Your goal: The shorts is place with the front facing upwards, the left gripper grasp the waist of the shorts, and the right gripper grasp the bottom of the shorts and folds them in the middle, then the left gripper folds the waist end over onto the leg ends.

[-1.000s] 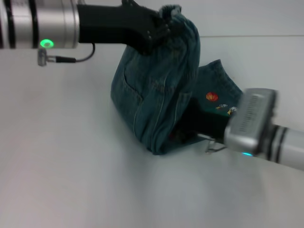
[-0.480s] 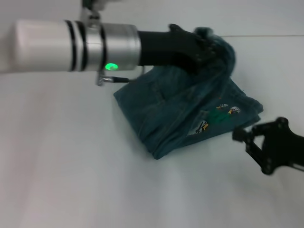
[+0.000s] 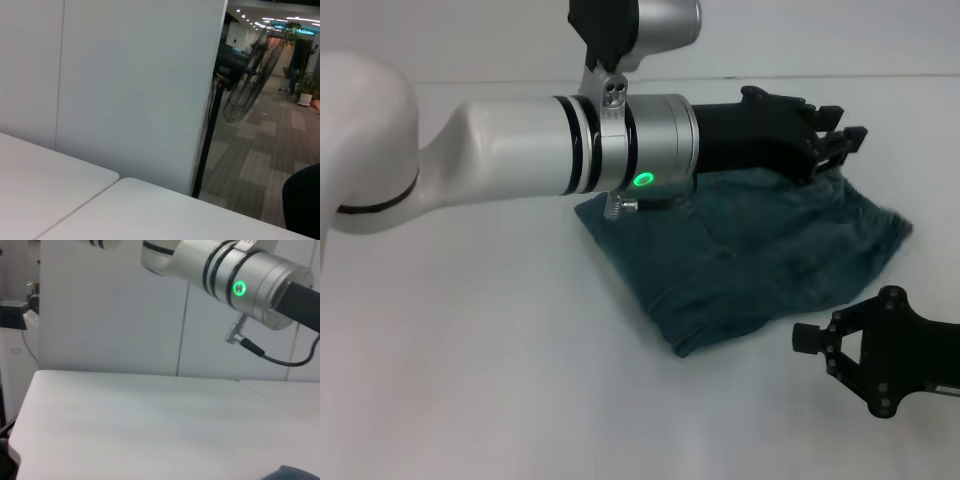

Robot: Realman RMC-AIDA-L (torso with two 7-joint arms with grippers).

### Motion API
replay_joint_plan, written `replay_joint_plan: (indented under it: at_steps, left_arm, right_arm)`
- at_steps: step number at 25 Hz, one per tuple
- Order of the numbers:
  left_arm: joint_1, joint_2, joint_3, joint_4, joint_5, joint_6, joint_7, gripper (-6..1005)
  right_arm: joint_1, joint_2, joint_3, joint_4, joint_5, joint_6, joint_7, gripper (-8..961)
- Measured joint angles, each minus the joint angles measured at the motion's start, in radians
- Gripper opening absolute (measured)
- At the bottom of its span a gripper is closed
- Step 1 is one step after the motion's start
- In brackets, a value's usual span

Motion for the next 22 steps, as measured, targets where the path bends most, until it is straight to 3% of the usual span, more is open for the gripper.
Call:
replay_joint_plan:
  at_steps: [6,10,13,17,19,21,22]
  left_arm:
    - [0.021,0.0,-0.002,0.02,-0.002,0.017,0.043,401]
    - [0.089,0.0,-0.061,0.049,-0.012,0.101,0.146,561]
    - [0.148,0.0,-0.178,0.021,-0.049,0.245,0.259,626]
    - [0.228,0.005,-0.39,-0.086,-0.087,0.568,0.452,712]
    - [0.268,0.009,-0.458,-0.126,-0.082,0.663,0.524,755]
    - [0.339,0.012,-0.594,-0.192,-0.018,0.808,0.646,810]
    - [0.339,0.012,-0.594,-0.192,-0.018,0.808,0.646,845]
  right_arm:
    - [0.019,0.002,-0.002,0.006,-0.017,0.013,0.004,0]
    - [0.021,0.003,0.01,0.006,-0.015,0.014,0.014,0]
    - [0.022,0.0,0.026,0.004,-0.016,0.015,0.029,0]
    - [0.02,-0.01,0.031,-0.002,-0.016,0.014,0.055,0]
    - [0.018,-0.017,0.033,-0.005,-0.021,0.012,0.069,0]
    - [0.018,-0.023,0.034,-0.006,-0.037,0.004,0.084,11]
    - [0.019,-0.023,0.035,-0.006,-0.048,0.0,0.091,17]
